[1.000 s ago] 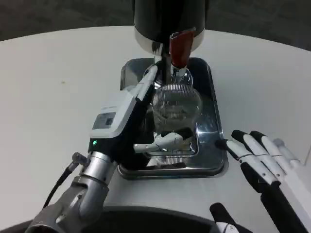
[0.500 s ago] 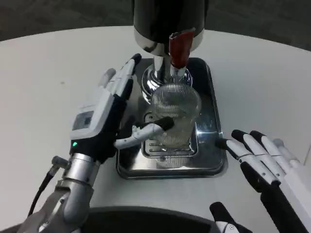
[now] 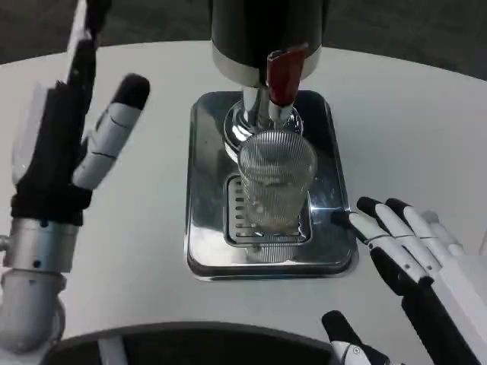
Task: Grasp the cup under the faucet to collect the drink, then remove the cup.
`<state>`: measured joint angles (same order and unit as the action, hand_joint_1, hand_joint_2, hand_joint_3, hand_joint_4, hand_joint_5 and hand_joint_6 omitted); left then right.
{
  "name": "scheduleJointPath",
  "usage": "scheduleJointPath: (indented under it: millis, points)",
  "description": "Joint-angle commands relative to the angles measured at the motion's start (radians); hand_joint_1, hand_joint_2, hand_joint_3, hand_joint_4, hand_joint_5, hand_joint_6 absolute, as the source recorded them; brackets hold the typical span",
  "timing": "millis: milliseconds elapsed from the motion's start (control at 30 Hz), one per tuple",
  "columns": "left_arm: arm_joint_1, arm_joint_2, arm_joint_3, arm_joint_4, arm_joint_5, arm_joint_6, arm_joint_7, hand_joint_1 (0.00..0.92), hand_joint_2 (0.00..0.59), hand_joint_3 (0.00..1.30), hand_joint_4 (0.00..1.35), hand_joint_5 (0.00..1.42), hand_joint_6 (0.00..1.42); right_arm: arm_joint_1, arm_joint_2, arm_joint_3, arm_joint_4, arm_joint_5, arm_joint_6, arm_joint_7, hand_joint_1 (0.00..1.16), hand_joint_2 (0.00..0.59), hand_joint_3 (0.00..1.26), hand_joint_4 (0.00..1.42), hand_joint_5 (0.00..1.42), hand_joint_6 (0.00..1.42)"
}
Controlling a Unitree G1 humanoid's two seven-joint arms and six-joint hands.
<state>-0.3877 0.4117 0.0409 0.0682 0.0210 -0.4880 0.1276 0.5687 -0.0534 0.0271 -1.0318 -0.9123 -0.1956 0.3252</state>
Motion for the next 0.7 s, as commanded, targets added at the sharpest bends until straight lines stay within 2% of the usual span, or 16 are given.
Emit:
scheduleJointPath:
  millis: [33,200,400,467,700]
  points:
    - [-0.031,0.043,0.048,-0.147,-0.243,0.152,-0.21,0.0,0.168,0.02,0.02,0.12,0.01,-0.004,0.011,0.011,-0.008,-0.015,0.014,-0.007,0.47,0.432,0.13,0.04,0.01,0.0]
    - [-0.117,0.076,0.074,-0.209,-0.488,0.318,-0.433,0.0,0.163,0.0,0.0,0.11,0.01,0.005,0.022,0.01,-0.012,-0.02,0.02,-0.024,0.46,0.437,0.13,0.05,0.01,0.0]
    - [-0.227,0.095,0.102,-0.248,-0.767,0.6,-0.625,0.0,0.097,0.0,0.0,0.1,0.01,0.047,0.031,-0.004,-0.015,-0.005,0.001,-0.051,0.46,0.435,0.13,0.05,0.01,0.0]
    - [-0.26,0.096,0.106,-0.246,-0.798,0.653,-0.66,0.0,0.096,0.0,0.0,0.1,0.01,0.058,0.036,-0.014,-0.015,0.003,-0.008,-0.059,0.45,0.434,0.13,0.05,0.01,0.0]
    - [-0.355,0.085,0.079,-0.177,-0.746,0.737,-0.737,0.0,0.093,0.0,0.0,0.07,0.02,0.079,0.061,-0.053,-0.015,0.035,-0.048,-0.073,0.43,0.426,0.13,0.05,0.03,0.0]
